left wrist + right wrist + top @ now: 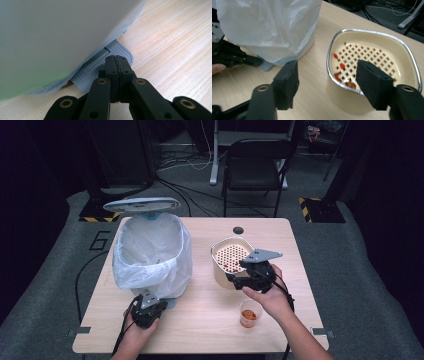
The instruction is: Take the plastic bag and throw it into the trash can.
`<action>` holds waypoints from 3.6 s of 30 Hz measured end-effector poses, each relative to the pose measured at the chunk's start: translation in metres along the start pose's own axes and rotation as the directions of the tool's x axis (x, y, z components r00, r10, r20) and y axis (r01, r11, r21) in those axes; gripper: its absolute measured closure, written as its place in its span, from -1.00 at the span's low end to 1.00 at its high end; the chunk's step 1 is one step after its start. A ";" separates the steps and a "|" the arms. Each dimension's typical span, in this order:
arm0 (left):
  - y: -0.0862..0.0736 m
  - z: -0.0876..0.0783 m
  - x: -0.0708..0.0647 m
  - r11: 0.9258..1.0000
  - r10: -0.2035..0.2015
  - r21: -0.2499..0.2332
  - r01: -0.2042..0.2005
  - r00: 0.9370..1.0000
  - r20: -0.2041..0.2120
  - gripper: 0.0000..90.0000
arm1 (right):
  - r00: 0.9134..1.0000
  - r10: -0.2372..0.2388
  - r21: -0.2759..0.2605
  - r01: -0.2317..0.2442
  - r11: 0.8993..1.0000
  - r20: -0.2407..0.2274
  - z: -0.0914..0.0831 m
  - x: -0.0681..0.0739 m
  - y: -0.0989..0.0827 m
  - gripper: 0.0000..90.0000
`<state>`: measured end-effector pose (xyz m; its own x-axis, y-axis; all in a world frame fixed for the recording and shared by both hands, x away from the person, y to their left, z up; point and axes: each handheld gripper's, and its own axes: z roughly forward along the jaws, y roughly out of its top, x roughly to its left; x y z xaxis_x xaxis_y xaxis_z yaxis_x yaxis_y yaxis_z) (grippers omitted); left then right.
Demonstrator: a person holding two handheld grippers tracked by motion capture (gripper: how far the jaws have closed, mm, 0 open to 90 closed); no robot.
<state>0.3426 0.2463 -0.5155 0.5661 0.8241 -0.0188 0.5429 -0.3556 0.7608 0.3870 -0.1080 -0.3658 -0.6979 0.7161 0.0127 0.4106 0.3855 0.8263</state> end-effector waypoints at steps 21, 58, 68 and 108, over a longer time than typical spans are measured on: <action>0.000 0.000 0.000 1.000 0.002 0.002 -0.002 1.000 0.001 0.98 | 1.000 0.014 0.020 -0.014 1.000 -0.012 0.020 -0.004 -0.022 -0.19; 0.000 0.000 0.001 1.000 0.001 0.001 -0.001 1.000 0.002 0.98 | 0.994 -0.014 0.124 0.027 0.992 -0.109 0.065 -0.005 -0.009 0.66; -0.001 0.000 -0.001 1.000 -0.025 0.005 0.025 1.000 -0.006 0.98 | 0.986 -0.013 0.140 0.036 0.990 -0.164 0.053 0.017 -0.014 0.67; 0.000 -0.001 0.000 1.000 0.007 0.012 -0.007 1.000 0.005 0.97 | 0.976 -0.024 0.077 0.042 0.996 -0.216 0.013 0.053 -0.030 0.13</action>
<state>0.3418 0.2473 -0.5148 0.5731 0.8193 -0.0172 0.5463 -0.3664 0.7532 0.3447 -0.0743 -0.3974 -0.8179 0.5640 0.1138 0.4250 0.4589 0.7803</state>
